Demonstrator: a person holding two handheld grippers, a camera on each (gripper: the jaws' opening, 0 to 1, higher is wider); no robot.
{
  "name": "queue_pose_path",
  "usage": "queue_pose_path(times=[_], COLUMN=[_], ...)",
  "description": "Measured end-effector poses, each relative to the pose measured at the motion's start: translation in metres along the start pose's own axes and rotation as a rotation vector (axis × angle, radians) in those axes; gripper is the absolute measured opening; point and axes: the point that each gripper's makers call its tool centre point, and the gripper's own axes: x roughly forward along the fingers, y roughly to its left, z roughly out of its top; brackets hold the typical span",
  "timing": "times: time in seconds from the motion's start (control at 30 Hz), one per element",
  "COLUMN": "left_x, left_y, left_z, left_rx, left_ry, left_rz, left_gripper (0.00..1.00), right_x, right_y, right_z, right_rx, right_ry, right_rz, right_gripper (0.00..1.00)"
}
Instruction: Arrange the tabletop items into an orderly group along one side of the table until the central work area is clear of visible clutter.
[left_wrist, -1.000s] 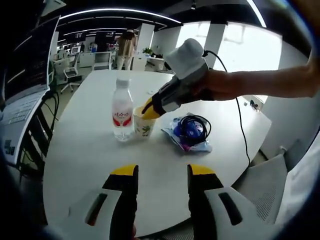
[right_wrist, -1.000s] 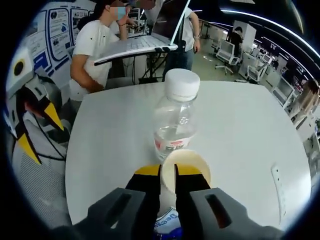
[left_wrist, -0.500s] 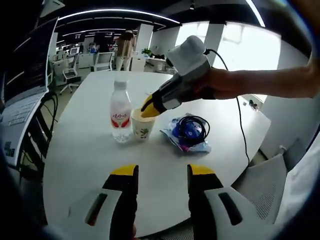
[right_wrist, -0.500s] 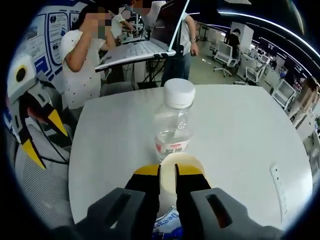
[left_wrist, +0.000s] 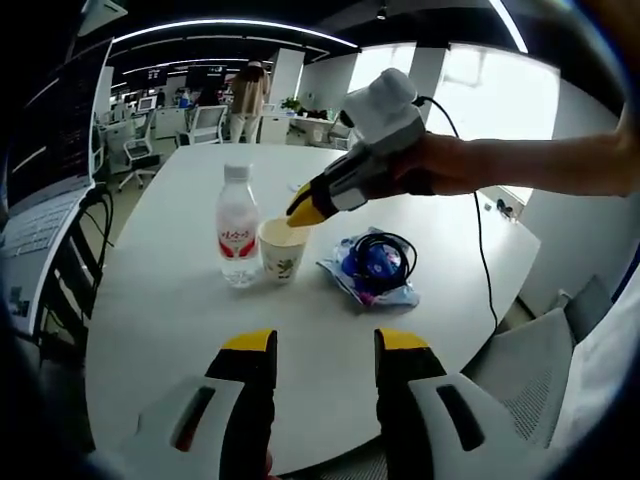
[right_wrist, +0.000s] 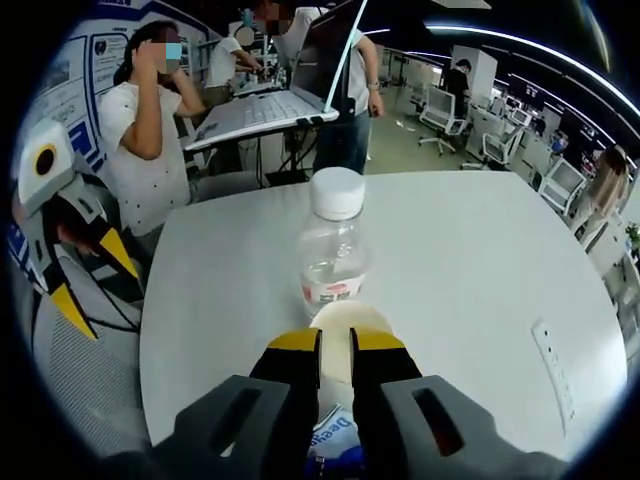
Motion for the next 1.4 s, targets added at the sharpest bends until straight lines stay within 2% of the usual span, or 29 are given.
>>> queue_pose_path(times=[0.5,0.87,1.4], left_x=[0.000,0.004,0.011], left_y=[-0.007,-0.017,-0.032], left_z=[0.003,0.004,0.007], left_rx=[0.015,0.027,0.050], left_ry=[-0.001,0.002,0.006], left_rz=[-0.008,-0.027,-0.057], left_gripper=[0.37,0.37,0.37], right_x=[-0.022,-0.038,-0.082], right_y=[-0.003,-0.012,-0.023], right_z=[-0.003,-0.022,-0.058], right_rx=[0.029,0.058,0.136], right_ry=[-0.024,-0.019,-0.023], right_rz=[-0.032,-0.059,-0.142], right_gripper=[0.08,0.09,0.09])
